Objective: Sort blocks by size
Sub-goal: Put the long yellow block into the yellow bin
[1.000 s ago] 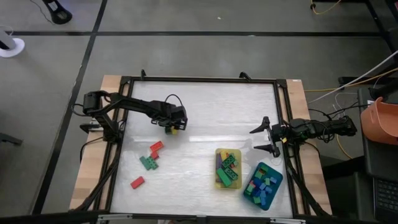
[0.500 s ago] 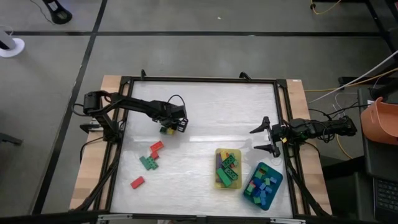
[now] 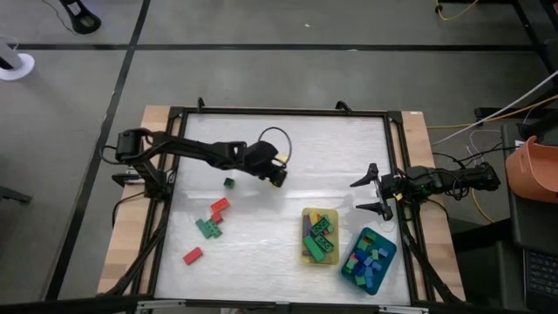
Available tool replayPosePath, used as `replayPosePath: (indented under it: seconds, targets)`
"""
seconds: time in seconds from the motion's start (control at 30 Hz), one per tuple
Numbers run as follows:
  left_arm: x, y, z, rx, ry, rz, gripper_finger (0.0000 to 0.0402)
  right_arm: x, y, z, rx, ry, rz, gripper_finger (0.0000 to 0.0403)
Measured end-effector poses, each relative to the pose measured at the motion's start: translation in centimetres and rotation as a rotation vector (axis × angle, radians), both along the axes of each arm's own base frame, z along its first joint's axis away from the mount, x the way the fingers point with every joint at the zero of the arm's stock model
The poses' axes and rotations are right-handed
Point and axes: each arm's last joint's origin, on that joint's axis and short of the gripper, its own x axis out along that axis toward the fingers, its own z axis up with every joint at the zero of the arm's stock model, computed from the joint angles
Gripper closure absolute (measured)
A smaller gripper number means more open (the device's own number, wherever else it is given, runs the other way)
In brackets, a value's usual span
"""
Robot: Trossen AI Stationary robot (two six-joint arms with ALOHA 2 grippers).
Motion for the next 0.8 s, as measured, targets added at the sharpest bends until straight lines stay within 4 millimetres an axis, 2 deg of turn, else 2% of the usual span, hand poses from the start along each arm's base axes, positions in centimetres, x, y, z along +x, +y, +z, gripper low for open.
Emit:
replayPosePath:
  seconds: [0.17, 0.27, 0.5, 0.63, 0.8]
  targets:
    - [2.0, -2.8, 1.8, 0.026, -0.259, -0.089, 0.0312, 0.0, 0.0, 0.0, 0.0, 0.0, 0.0, 0.0059]
    - [3.0, -4.9, 1.9, 0.053, -0.357, -0.157, 0.0307, 0.0, 0.0, 0.0, 0.001, -0.005, 0.0, 0.0059]
    - [5.0, -9.2, -0.4, 0.076, -0.518, -0.237, 0.0304, 0.2, 0.0, 1.4, -0.007, -0.166, 0.002, 0.0059]
    - [5.7, -10.8, -1.7, 0.112, -0.579, -0.272, 0.0303, 0.1, 0.0, 2.2, -0.007, -0.252, -0.022, 0.0059]
    - [6.1, -12.0, -3.5, 0.206, -0.564, -0.337, 0.0303, 0.1, -0.1, 2.6, -0.04, -0.295, -0.027, 0.0059]
